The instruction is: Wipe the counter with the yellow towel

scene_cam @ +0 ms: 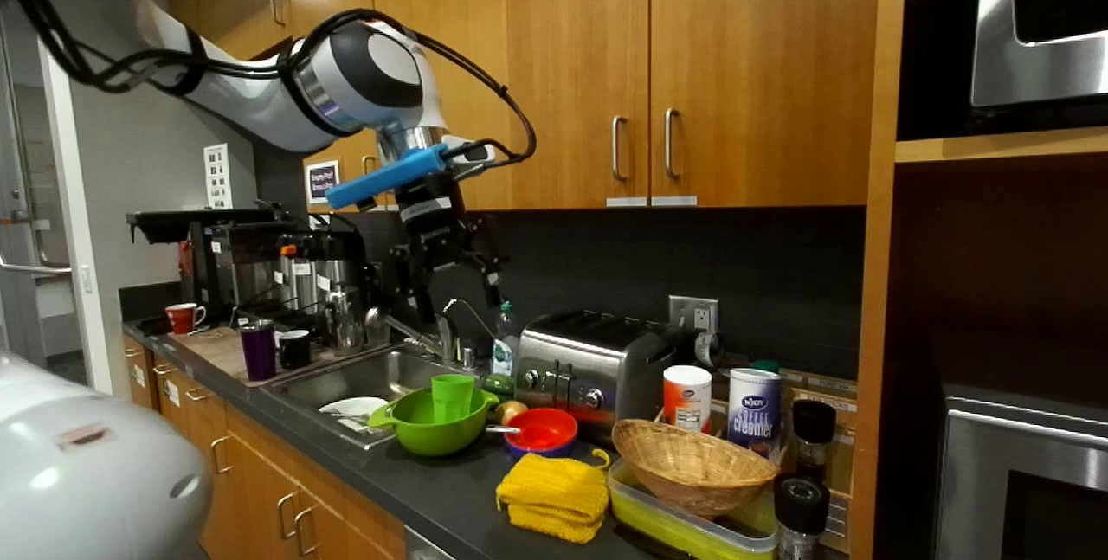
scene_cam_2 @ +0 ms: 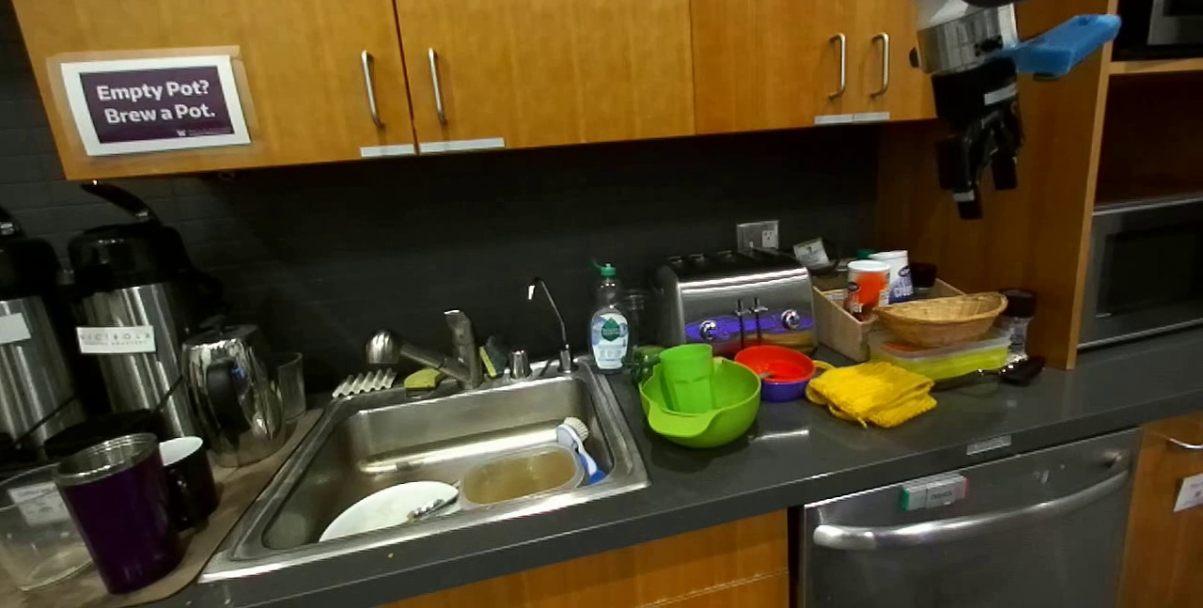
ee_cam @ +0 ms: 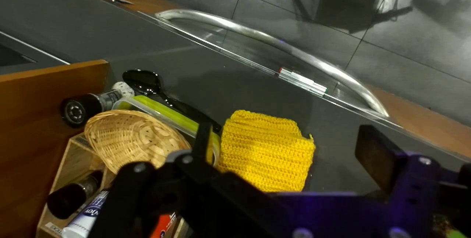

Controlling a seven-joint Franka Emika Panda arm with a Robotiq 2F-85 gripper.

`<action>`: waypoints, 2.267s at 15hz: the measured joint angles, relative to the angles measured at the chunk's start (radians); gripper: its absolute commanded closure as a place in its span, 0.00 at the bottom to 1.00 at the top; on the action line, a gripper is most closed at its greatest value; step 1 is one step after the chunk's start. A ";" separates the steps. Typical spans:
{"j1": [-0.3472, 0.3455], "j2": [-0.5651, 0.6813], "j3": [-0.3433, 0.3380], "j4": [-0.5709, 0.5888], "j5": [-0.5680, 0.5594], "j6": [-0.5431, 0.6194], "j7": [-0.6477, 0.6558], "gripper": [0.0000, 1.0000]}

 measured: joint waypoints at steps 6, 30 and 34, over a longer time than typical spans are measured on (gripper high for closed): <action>0.000 -0.089 -0.040 -0.212 0.146 0.229 0.057 0.00; 0.033 0.063 -0.186 -0.288 0.306 0.801 -0.159 0.00; 0.098 0.192 -0.255 -0.292 0.411 0.934 -0.246 0.00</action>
